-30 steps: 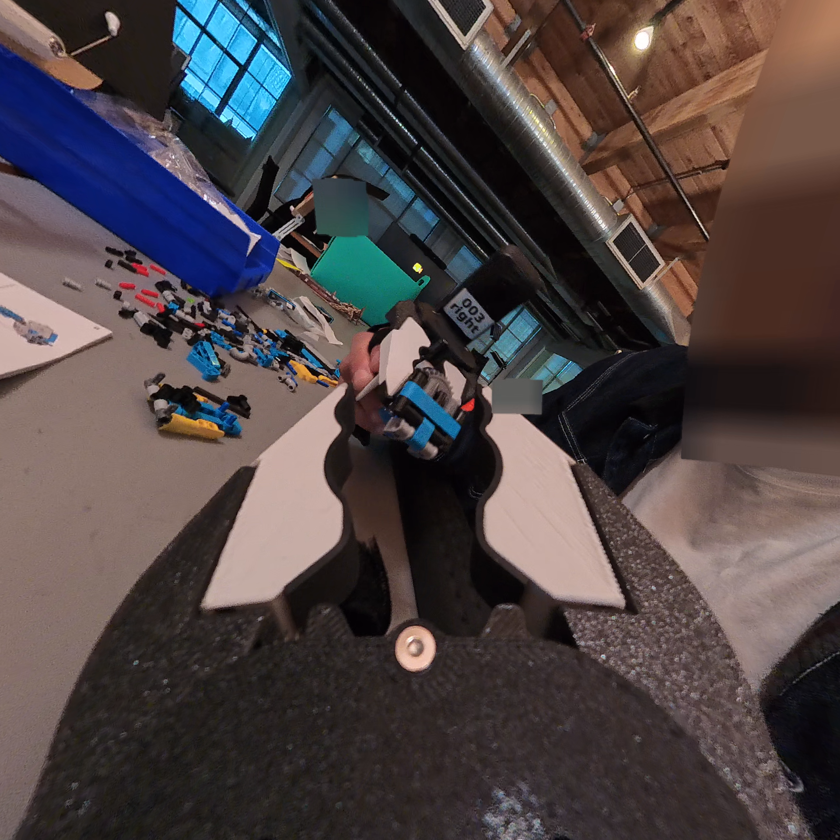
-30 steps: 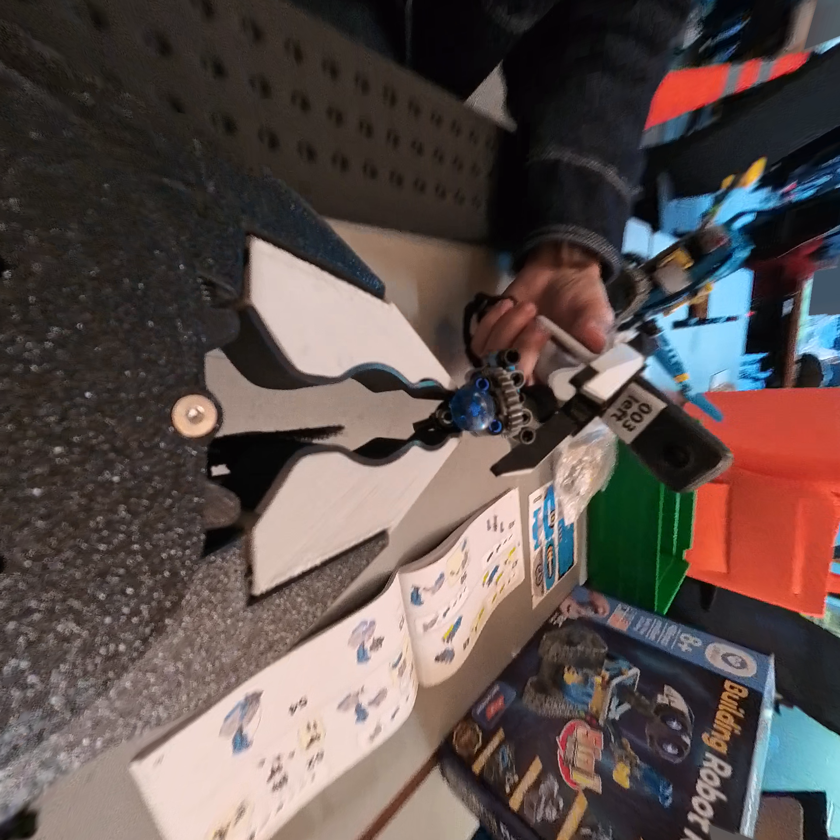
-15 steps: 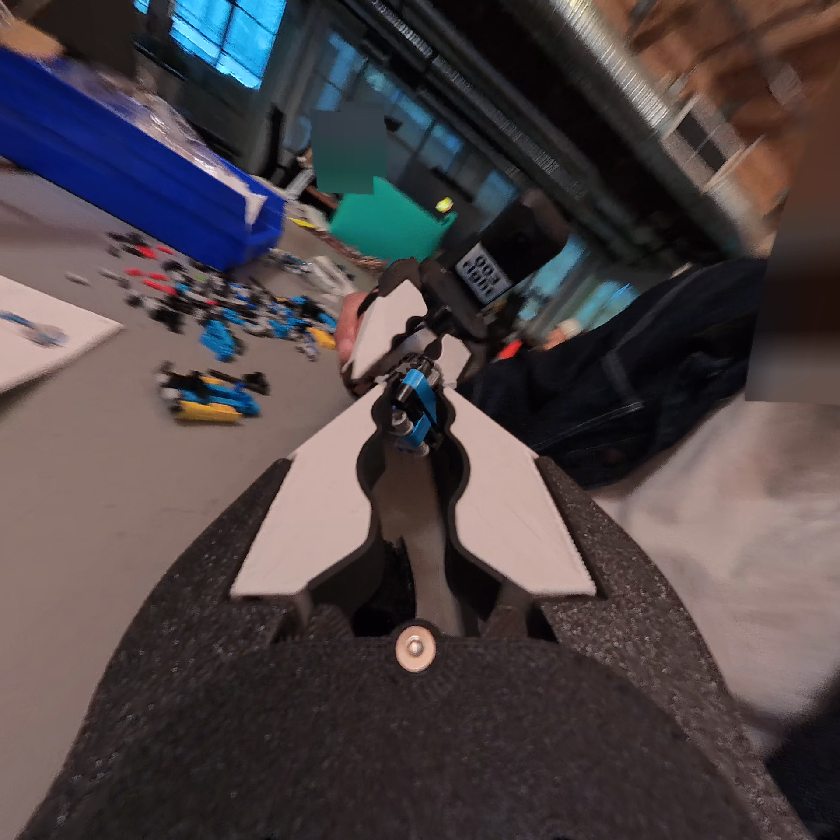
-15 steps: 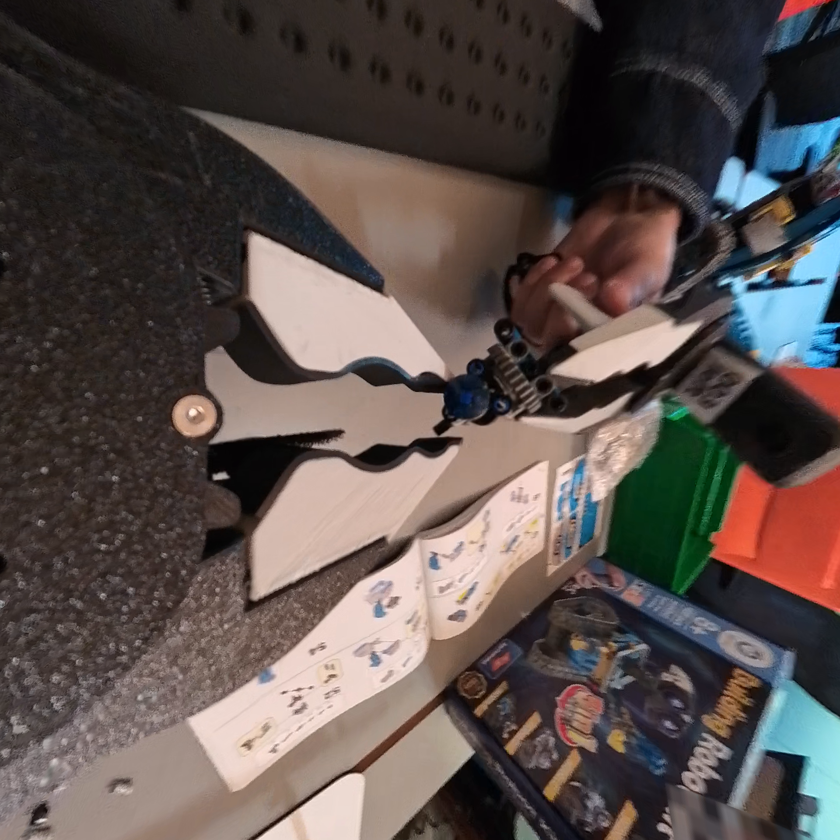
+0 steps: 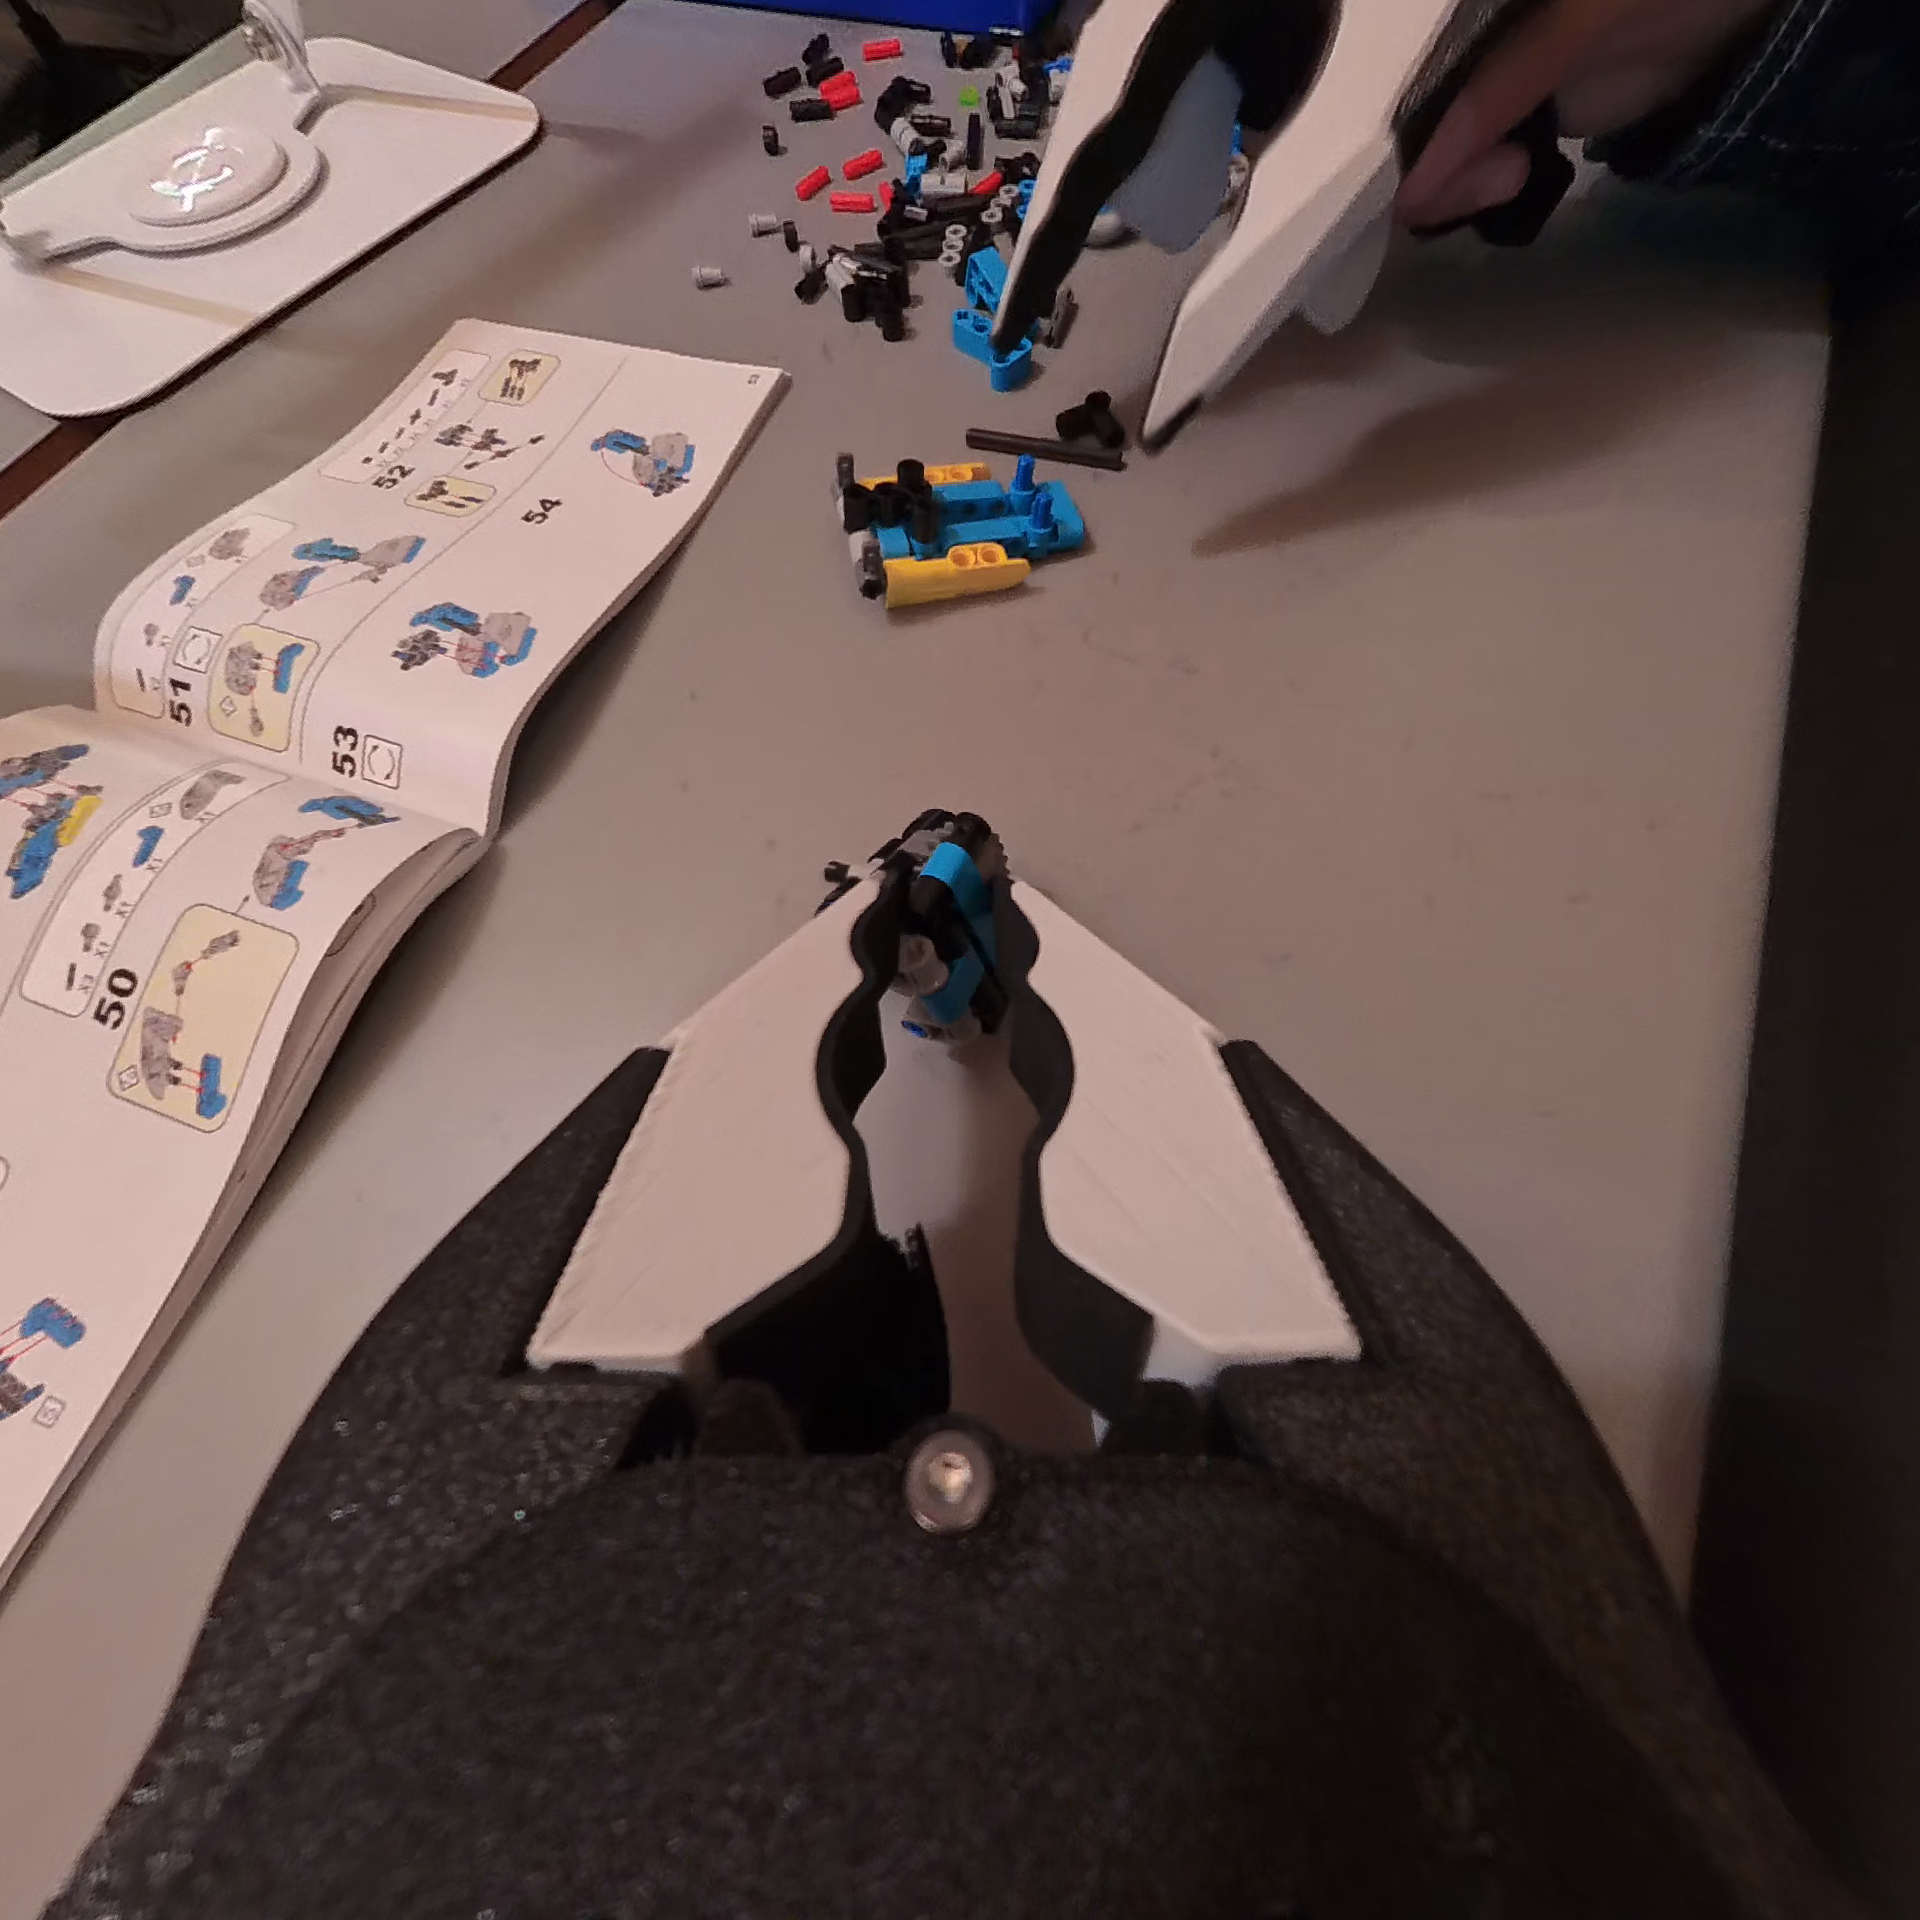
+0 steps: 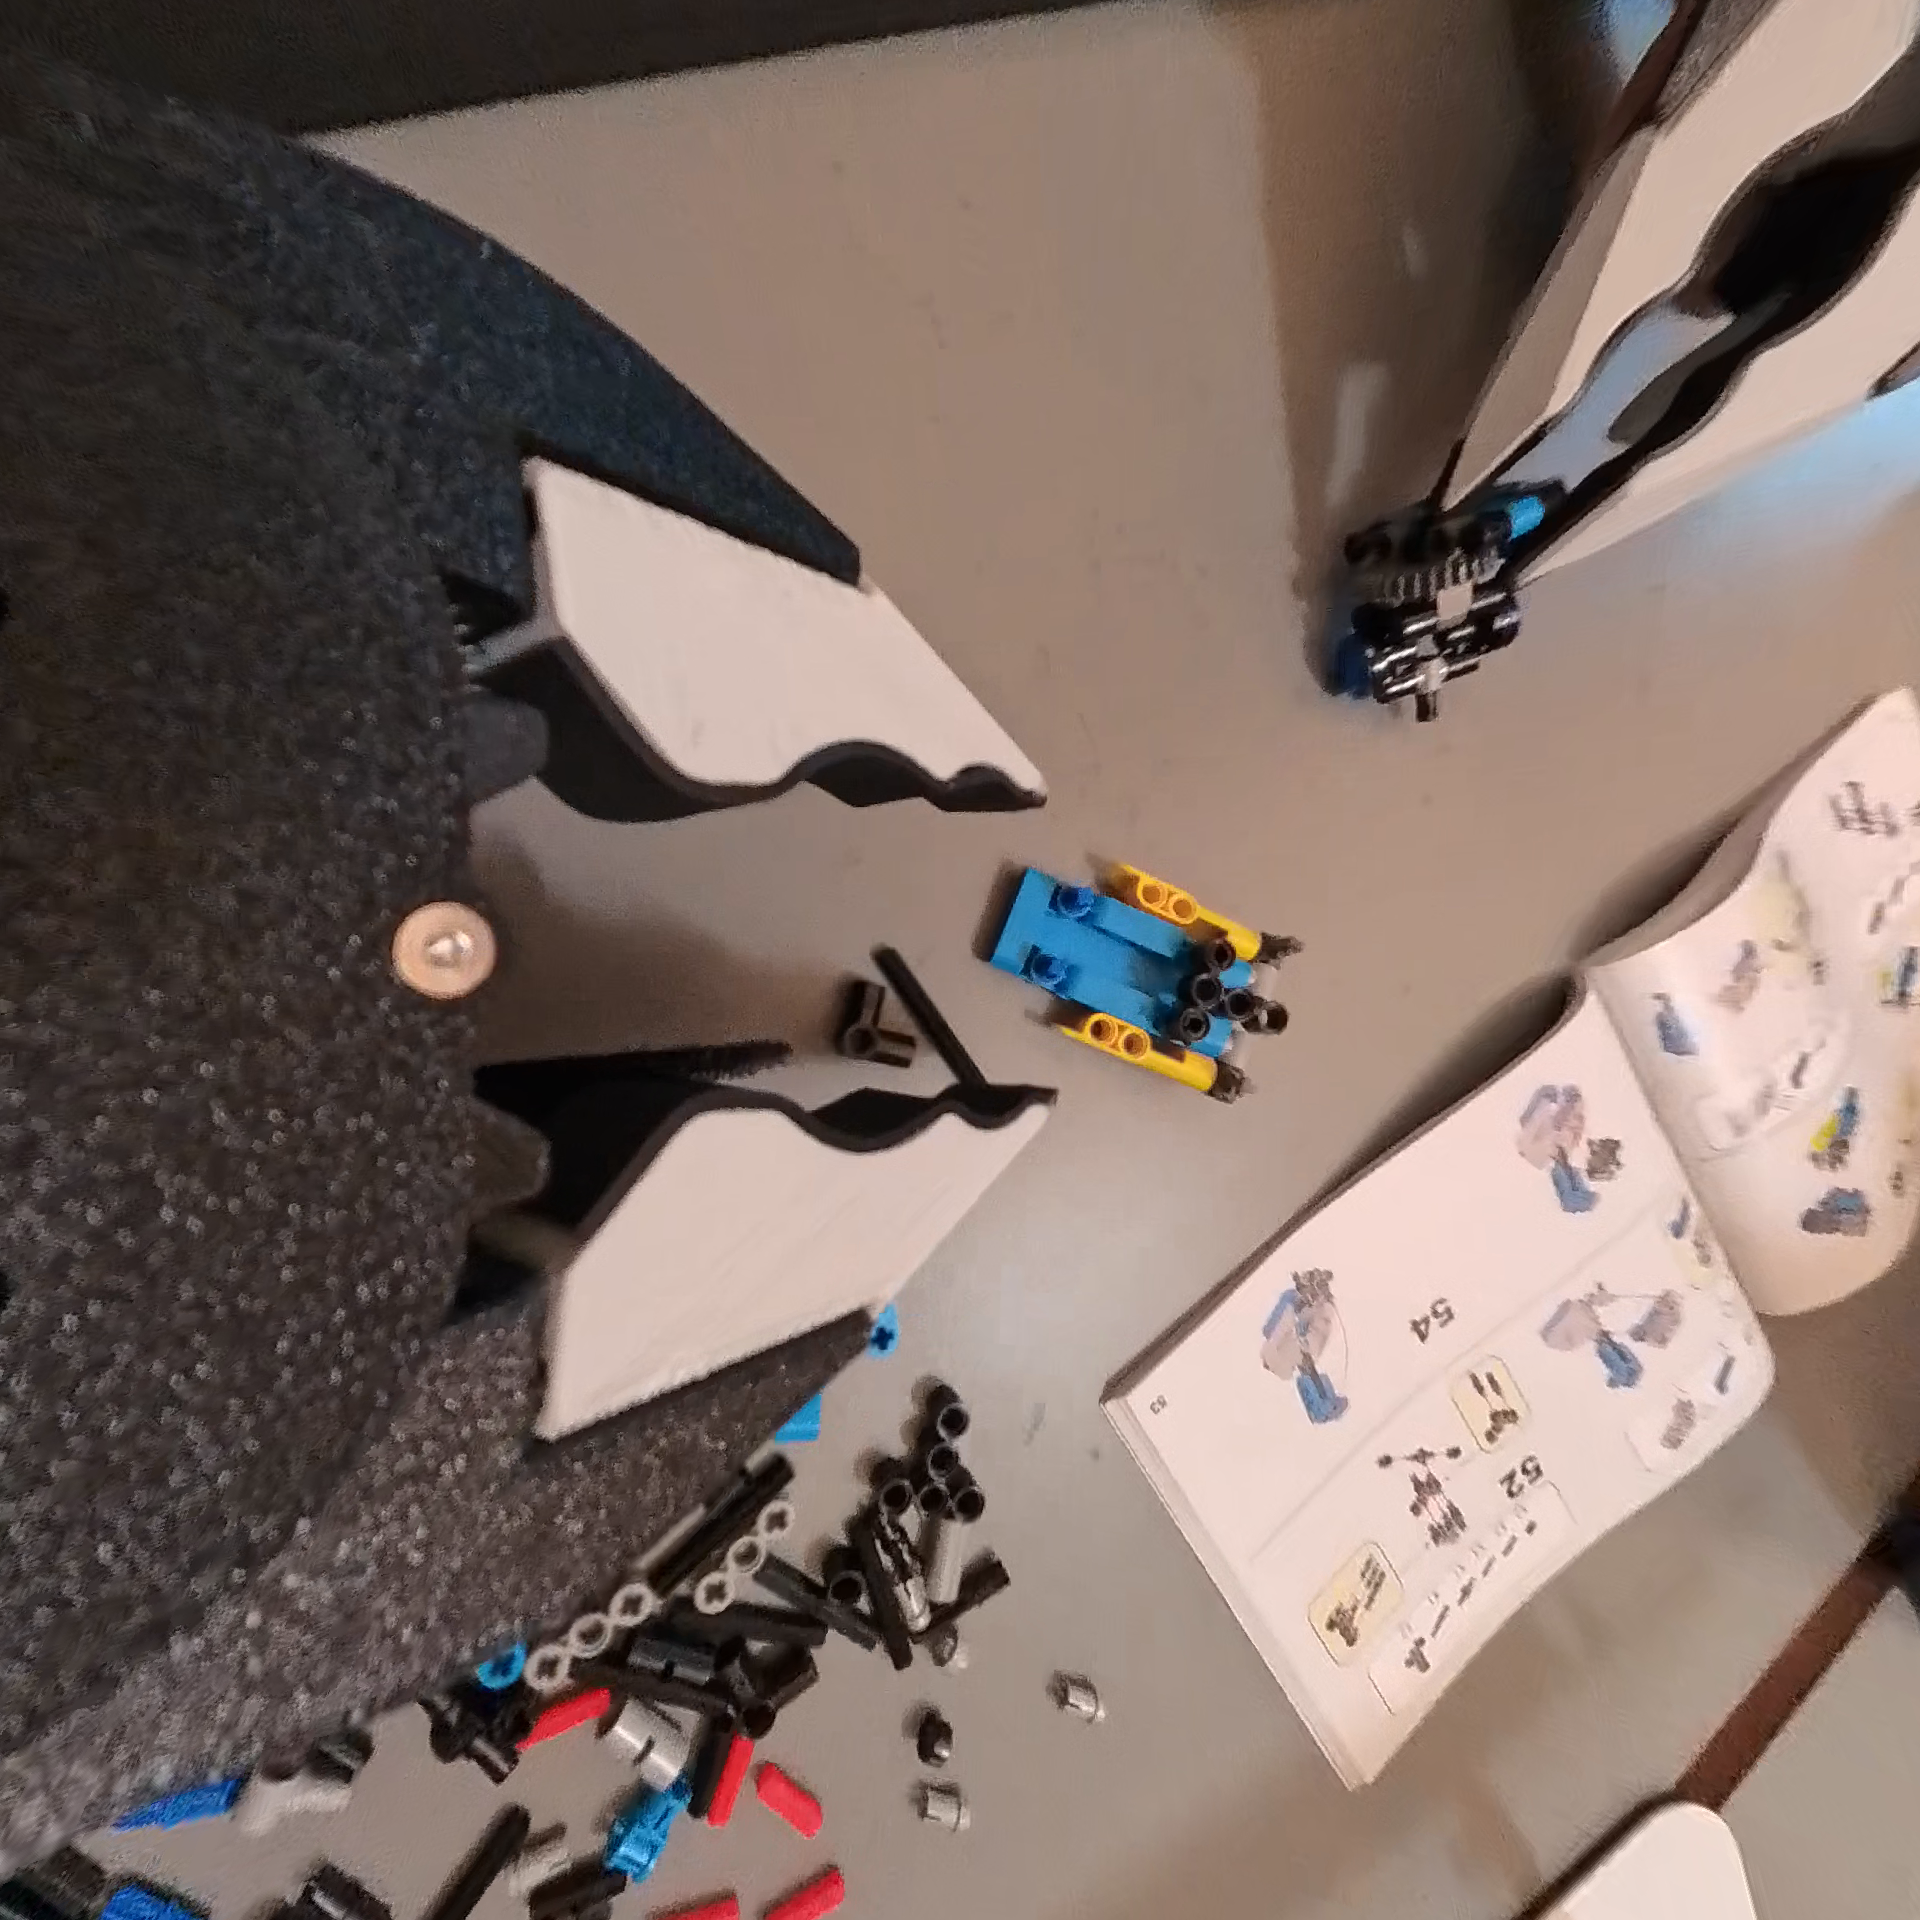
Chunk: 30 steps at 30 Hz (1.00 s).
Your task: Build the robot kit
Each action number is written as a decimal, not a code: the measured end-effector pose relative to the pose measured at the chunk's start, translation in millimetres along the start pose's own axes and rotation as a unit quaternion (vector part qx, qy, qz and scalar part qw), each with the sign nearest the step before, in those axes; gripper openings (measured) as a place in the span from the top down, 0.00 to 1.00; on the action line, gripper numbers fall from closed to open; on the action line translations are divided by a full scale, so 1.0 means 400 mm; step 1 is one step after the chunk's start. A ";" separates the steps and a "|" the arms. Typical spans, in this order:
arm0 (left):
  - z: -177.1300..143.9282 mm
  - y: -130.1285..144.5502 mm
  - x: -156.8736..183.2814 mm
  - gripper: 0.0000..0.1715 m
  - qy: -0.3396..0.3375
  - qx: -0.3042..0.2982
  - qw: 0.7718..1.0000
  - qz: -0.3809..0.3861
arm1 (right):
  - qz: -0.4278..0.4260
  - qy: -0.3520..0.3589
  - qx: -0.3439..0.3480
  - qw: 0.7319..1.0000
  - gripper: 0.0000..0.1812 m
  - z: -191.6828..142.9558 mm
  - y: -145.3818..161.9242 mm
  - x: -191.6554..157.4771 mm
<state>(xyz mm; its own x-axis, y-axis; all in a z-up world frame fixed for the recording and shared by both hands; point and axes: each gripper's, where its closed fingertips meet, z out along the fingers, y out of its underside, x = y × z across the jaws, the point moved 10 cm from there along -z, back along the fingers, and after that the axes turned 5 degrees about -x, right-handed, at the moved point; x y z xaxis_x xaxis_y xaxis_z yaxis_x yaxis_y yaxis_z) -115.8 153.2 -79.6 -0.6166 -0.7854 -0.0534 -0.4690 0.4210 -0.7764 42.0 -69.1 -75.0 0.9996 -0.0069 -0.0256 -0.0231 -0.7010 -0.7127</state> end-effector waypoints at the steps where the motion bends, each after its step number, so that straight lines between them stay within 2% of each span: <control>1: 0.001 0.001 0.001 0.90 0.001 -0.003 1.000 0.000 | -0.006 0.015 -0.011 1.000 0.69 0.010 -0.004 -0.007; 5: 0.005 0.001 0.011 0.89 0.005 -0.008 1.000 0.000 | 0.013 0.047 -0.027 0.998 0.61 0.046 -0.014 -0.016; 7: 0.003 -0.004 0.013 0.84 0.016 0.000 1.000 -0.013 | 0.031 0.048 -0.029 0.998 0.58 0.065 -0.018 -0.018; 11: -0.014 -0.024 0.014 0.80 0.056 0.048 0.996 -0.052 | 0.044 0.054 -0.051 0.996 0.62 0.094 -0.027 -0.030; 14: -0.017 -0.036 0.002 0.80 0.051 0.068 0.993 -0.081 | 0.030 0.046 -0.056 0.997 0.76 0.101 -0.037 -0.046; 16: -0.013 -0.045 -0.003 0.80 0.056 0.074 0.990 -0.104 | -0.002 0.066 -0.060 0.996 0.76 0.098 -0.046 -0.059; 19: -0.015 -0.055 -0.013 0.80 0.086 0.097 0.981 -0.147 | -0.101 0.111 -0.007 0.989 0.76 0.073 -0.071 -0.112; 20: -0.021 -0.057 -0.018 0.80 0.107 0.115 0.974 -0.164 | -0.134 0.136 0.032 0.981 0.76 0.054 -0.087 -0.134; 23: -0.048 -0.064 -0.030 0.80 0.176 0.186 0.943 -0.213 | -0.201 0.155 0.136 0.958 0.77 0.008 -0.132 -0.215; 26: -0.076 -0.070 -0.032 0.83 0.220 0.233 0.920 -0.224 | -0.246 0.181 0.179 0.935 0.77 -0.006 -0.152 -0.273; 29: -0.102 -0.075 -0.027 0.89 0.223 0.262 0.915 -0.210 | -0.262 0.195 0.185 0.927 0.77 -0.001 -0.157 -0.303; 30: -0.105 -0.076 -0.025 0.95 0.221 0.263 0.916 -0.205 | -0.267 0.203 0.185 0.924 0.77 0.000 -0.159 -0.309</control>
<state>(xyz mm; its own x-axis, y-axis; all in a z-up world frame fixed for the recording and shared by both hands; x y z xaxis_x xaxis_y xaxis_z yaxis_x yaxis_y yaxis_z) -122.1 167.3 -29.3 -0.7068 -0.5195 0.4801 -0.4201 -0.2377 -0.8758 -80.2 -23.6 -26.7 0.7906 -0.0514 0.6102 0.5465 -0.3903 -0.7409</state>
